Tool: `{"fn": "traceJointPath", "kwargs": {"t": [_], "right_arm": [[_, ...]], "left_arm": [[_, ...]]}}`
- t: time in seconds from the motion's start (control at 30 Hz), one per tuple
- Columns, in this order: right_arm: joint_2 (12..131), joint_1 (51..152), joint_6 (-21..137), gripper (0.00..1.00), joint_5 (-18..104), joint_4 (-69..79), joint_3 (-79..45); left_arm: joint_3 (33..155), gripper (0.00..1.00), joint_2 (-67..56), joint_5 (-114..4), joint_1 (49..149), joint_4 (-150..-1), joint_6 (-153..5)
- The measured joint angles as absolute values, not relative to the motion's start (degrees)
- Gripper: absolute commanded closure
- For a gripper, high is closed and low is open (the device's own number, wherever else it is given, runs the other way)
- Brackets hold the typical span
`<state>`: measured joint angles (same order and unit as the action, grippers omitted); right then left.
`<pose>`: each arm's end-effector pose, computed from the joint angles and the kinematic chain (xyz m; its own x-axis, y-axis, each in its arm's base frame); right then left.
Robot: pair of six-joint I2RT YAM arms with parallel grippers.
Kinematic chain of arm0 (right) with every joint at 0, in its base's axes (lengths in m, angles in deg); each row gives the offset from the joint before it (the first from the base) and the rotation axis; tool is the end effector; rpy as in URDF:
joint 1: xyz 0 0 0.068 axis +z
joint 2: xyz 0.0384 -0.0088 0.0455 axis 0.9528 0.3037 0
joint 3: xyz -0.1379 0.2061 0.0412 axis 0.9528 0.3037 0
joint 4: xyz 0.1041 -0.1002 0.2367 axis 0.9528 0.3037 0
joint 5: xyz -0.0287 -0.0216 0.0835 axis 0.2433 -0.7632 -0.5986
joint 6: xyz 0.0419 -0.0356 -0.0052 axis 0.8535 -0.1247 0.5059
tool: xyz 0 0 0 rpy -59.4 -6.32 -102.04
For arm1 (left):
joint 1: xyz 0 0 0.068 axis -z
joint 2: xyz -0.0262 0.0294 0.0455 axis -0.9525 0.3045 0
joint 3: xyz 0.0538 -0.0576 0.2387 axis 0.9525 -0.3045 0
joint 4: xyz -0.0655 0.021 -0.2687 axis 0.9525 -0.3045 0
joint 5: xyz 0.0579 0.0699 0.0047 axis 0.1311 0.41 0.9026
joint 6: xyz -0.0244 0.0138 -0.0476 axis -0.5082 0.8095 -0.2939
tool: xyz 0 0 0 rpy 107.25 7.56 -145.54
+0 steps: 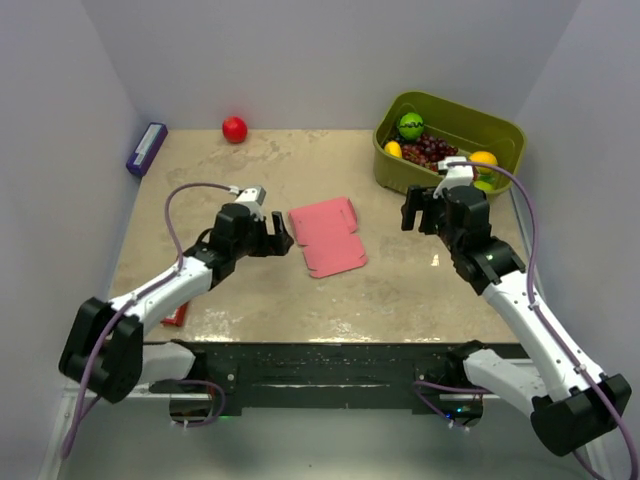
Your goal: Fold the paper box
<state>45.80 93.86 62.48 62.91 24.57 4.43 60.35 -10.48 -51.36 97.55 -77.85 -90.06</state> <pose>0.2352 0.0843 0.3261 -0.3701 0.0582 -0.9272 -0.1082 0.9885 0.1052 0.2579 -0.1249 0.1931 -0.6538 -0.1949 -0.7312 0.2091 0.8821 -0.4221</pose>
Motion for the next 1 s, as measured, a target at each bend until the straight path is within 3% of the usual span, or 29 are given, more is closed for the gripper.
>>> {"fn": "traceJointPath", "kwargs": {"t": [0.3,0.53,0.83,1.0], "right_arm": [[45.71,94.8,62.06,0.17,63.87,25.68,3.03],[45.69,94.82,61.69,0.17,63.81,26.03,3.03],[45.25,94.82,61.67,0.17,63.66,26.01,3.03],[44.27,94.82,61.65,0.17,63.31,25.94,3.03]], "left_arm": [[73.14,0.11,8.27,-49.41,97.57,-77.43,-91.89],[87.43,0.2,19.97,-45.98,98.38,-82.63,-90.76],[95.5,0.26,26.35,-39.42,100.26,-91.38,-87.78],[96.57,0.36,29.63,-39.03,100.33,-94.02,-87.5]]}}
